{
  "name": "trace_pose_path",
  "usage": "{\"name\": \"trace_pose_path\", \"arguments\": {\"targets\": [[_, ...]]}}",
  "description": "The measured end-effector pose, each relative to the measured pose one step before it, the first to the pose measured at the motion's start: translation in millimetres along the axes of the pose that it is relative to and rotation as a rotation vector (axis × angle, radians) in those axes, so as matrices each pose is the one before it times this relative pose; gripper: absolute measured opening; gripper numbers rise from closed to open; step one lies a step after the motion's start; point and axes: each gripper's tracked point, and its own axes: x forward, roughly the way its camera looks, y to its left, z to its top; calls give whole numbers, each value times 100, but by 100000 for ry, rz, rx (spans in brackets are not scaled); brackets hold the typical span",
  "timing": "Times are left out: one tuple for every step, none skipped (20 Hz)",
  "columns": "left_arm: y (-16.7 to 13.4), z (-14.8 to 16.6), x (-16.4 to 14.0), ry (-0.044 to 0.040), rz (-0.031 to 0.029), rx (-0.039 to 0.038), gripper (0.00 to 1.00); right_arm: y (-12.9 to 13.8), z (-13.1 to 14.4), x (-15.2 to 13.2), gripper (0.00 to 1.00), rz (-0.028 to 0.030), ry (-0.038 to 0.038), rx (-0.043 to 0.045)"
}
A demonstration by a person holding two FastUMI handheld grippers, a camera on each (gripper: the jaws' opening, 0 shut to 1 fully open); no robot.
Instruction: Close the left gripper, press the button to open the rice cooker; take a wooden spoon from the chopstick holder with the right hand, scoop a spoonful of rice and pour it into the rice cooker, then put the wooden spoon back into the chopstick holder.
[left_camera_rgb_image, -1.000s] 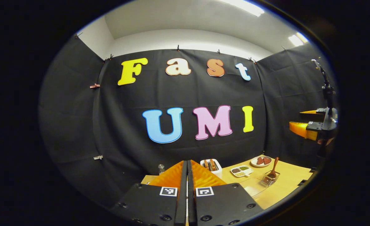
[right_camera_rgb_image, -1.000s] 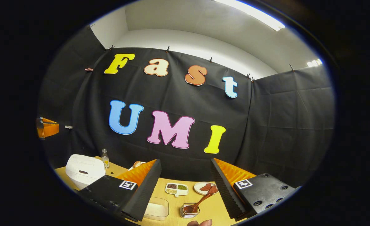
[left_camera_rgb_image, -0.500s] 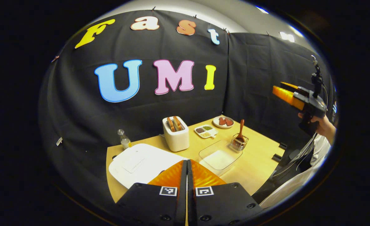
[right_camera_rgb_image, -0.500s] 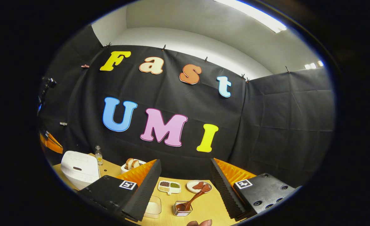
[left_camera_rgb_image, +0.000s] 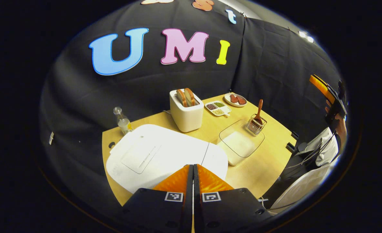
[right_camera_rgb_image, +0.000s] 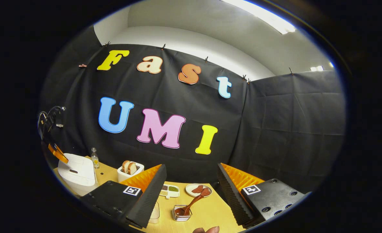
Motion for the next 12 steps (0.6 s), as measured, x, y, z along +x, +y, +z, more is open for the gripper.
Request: {"name": "trace_pose_path", "arguments": {"targets": [[311,-248,814,1497,-578,-1691,7,-264,-304,28,98,-826,533,-209],[335,-325,679,1823,-166,-1343,7,-168,-232,84,98,-690,457,-123],[290,-226,562,1260,77,-54,7,-148,-99,10,98,-544,383,-135],[248,-232,454,1147,140,565,7,-200,-108,45,97,-642,259,-231],[180,-223,361,1216,200,815,7,-284,-92,69,98,-683,178,-276],[192,-238,363,1194,210,899,7,-281,-82,-45,97,-794,209,-191],[118,-54,195,1000,-165,1019,7,-273,-133,-53,97,-772,137,-68],[-8,-169,305,1066,-173,825,7,-345,-47,-115,97,-869,46,-8],[-117,-187,279,1356,-561,469,7,-419,-33,-53,98,-891,34,-89],[38,-230,276,966,-121,946,7,-336,-14,-79,97,-762,-3,-159],[260,-149,262,1032,954,1332,7,-243,-17,-15,98,-821,-171,93],[27,-498,71,1468,217,925,7,-285,36,-34,97,-554,46,326]]}}
